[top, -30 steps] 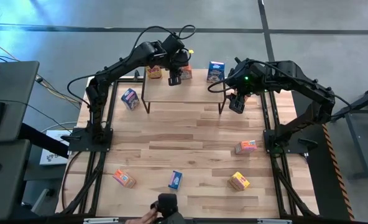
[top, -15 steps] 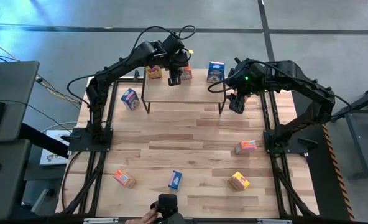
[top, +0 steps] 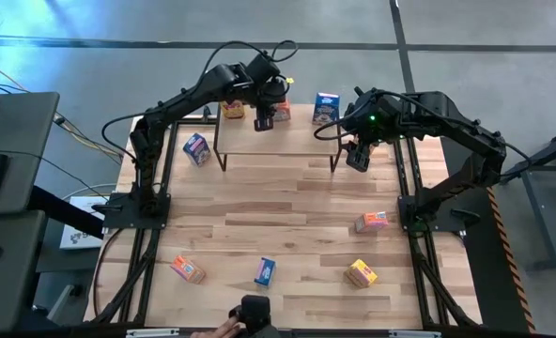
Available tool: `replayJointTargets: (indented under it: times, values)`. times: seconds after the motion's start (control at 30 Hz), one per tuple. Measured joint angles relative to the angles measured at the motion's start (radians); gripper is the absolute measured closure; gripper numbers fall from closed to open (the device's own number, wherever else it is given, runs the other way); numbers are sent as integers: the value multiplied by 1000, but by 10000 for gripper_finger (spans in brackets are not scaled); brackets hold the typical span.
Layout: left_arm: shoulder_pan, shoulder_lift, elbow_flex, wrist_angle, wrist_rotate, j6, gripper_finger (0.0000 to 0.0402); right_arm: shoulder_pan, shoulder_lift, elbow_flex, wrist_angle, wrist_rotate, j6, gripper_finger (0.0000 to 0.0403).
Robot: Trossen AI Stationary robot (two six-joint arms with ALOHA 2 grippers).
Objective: Stack cereal on shelf
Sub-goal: Put the middle orange cereal box on the shelf
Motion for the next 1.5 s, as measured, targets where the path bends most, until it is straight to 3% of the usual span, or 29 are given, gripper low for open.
replayJointTargets:
  times: [1.5]
  values:
    - [-8,0,0,0,3,37,240,0,0,0,0,-1,0,178]
